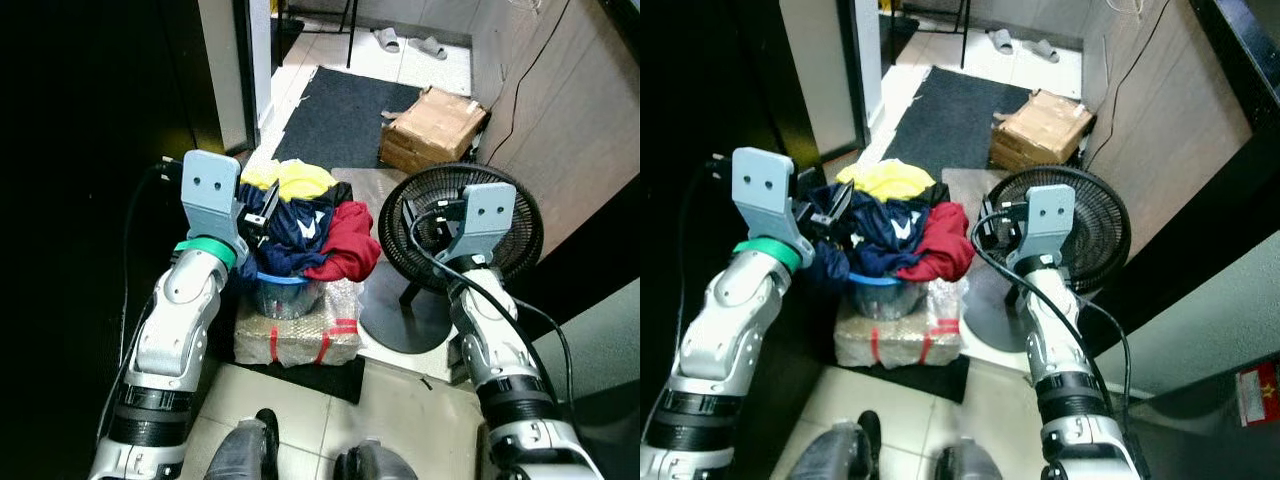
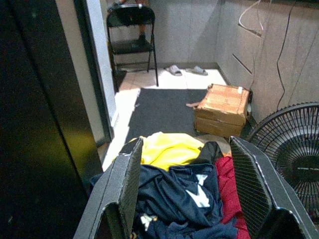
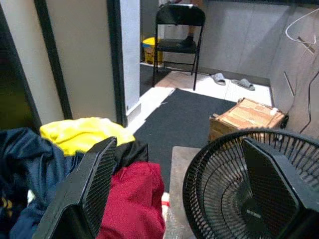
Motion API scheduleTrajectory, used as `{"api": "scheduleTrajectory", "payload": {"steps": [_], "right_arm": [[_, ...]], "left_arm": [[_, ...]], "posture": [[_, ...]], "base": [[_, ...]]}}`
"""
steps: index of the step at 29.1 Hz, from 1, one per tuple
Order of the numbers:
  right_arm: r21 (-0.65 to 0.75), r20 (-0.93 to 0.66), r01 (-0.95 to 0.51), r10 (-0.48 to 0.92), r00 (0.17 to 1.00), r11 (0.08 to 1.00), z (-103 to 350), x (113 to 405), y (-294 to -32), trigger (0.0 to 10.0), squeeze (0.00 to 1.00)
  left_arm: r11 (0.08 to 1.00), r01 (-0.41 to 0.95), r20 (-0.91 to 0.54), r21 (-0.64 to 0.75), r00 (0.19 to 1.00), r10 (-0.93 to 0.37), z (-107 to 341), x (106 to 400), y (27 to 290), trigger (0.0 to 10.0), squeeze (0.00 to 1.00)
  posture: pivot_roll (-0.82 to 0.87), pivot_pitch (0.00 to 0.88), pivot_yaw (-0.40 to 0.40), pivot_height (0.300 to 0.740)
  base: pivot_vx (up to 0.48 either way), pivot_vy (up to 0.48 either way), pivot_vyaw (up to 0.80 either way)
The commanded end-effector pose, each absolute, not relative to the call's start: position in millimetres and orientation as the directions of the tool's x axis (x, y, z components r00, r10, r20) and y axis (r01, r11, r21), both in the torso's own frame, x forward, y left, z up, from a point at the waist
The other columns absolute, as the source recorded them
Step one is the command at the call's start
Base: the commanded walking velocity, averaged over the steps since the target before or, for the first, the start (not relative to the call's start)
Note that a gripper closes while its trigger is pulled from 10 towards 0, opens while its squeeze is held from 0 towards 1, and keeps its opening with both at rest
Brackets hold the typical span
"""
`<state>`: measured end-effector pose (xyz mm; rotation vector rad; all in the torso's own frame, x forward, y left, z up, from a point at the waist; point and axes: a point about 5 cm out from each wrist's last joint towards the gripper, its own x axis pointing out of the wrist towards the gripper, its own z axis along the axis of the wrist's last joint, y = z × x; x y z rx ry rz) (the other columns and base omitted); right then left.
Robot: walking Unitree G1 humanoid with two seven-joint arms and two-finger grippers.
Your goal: Clothes washing
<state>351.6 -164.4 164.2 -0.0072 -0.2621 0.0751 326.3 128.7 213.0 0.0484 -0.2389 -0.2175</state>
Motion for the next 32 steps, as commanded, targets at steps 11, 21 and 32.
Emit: {"api": "scheduleTrajectory", "payload": {"steps": [11, 21, 32], "right_arm": [[-0.009, 0.227, -0.059, 0.060, 0.972, 0.998, 155.8, 348.8, -168.3, 10.0, 0.00], [-0.010, 0.219, -0.062, 0.062, 0.974, 0.998, 154.2, 348.6, -168.0, 10.0, 0.00], [-0.010, 0.218, -0.062, 0.063, 0.974, 0.998, 154.2, 348.2, -167.5, 10.0, 0.00]], "left_arm": [[0.974, 0.215, 0.197, 0.072, 0.954, -0.225, 207.3, 324.4, 127.1, 10.0, 0.00], [0.974, 0.215, 0.193, 0.071, 0.955, -0.225, 207.5, 324.2, 126.9, 10.0, 0.00], [0.974, 0.216, 0.192, 0.073, 0.955, -0.226, 207.9, 324.0, 126.7, 10.0, 0.00]], "posture": [[0.01, 0.115, 0.009, 0.590], [0.01, 0.117, 0.008, 0.555], [0.01, 0.118, 0.009, 0.525]], "base": [[0.000, 0.000, 0.00], [0.000, 0.000, 0.00], [0.000, 0.000, 0.00]]}}
